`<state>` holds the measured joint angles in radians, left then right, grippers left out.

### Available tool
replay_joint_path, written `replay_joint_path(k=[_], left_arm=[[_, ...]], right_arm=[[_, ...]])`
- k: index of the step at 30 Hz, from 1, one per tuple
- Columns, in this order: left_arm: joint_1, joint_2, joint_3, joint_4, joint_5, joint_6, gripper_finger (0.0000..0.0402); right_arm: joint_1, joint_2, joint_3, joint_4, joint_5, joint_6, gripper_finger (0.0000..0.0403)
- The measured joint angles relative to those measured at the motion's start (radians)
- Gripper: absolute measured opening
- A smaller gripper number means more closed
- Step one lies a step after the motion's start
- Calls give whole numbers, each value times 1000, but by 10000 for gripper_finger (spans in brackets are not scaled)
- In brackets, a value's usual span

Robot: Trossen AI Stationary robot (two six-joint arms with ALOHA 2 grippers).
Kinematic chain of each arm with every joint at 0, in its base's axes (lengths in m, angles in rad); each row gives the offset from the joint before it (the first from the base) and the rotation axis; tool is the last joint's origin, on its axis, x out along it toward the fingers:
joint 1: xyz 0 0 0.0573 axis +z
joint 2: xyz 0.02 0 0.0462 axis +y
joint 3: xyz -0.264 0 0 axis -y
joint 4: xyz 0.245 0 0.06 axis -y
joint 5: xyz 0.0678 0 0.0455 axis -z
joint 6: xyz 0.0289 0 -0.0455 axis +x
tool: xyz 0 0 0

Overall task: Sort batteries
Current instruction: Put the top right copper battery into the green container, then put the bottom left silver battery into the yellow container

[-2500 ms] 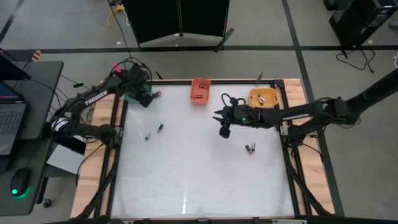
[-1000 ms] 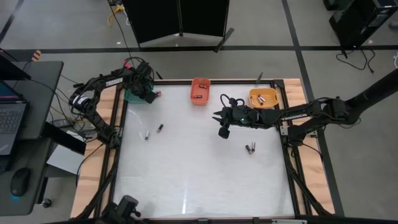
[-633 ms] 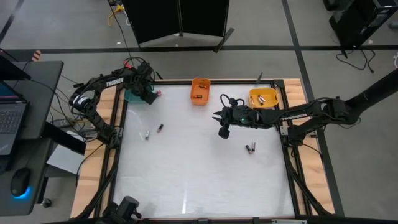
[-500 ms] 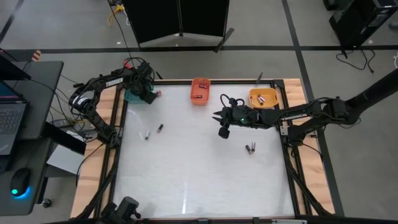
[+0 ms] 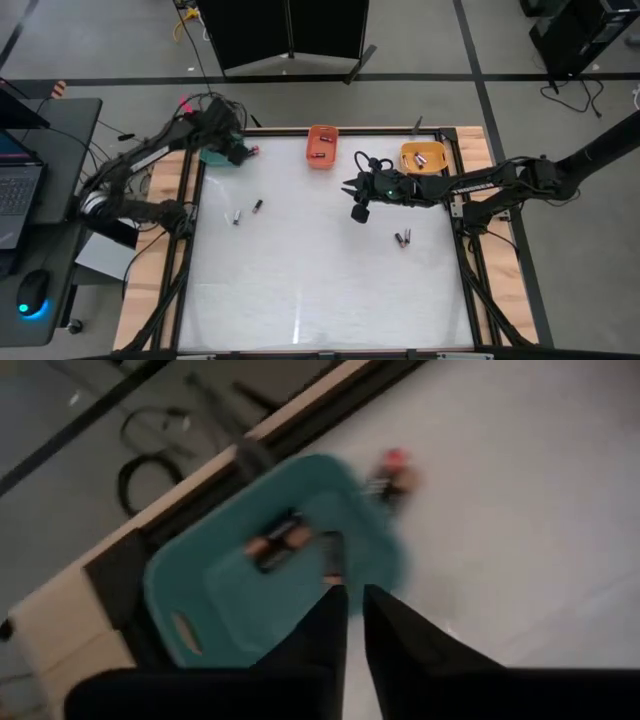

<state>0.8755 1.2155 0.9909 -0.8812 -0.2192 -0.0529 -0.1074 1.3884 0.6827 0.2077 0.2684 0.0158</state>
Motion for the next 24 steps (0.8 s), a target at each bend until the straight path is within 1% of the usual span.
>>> replay_joint_path(k=[4, 8, 11, 14, 16, 20, 24], left_arm=[[-167, -114, -43, -30, 3, -119, 26], [-346, -192, -97, -43, 1, -275, 23], [-483, -221, -137, -48, -20, -401, 23], [-619, -226, -167, -59, -55, -519, 23], [-700, -223, -185, -69, -59, -601, 23], [-860, -203, -198, -95, -68, -797, 23], [-1012, -172, -198, -141, -70, -1010, 23]], right_arm=[[1, 1, -3, 7, 0, 25, 92], [1, 35, -52, 140, -14, 34, 80], [1, 86, -94, 283, -85, 33, 62], [1, 161, -107, 394, -151, 34, 29], [1, 214, -104, 441, -185, 30, 11], [-1, 288, -78, 472, -213, 18, 18], [-2, 312, -67, 472, -217, 10, 16]])
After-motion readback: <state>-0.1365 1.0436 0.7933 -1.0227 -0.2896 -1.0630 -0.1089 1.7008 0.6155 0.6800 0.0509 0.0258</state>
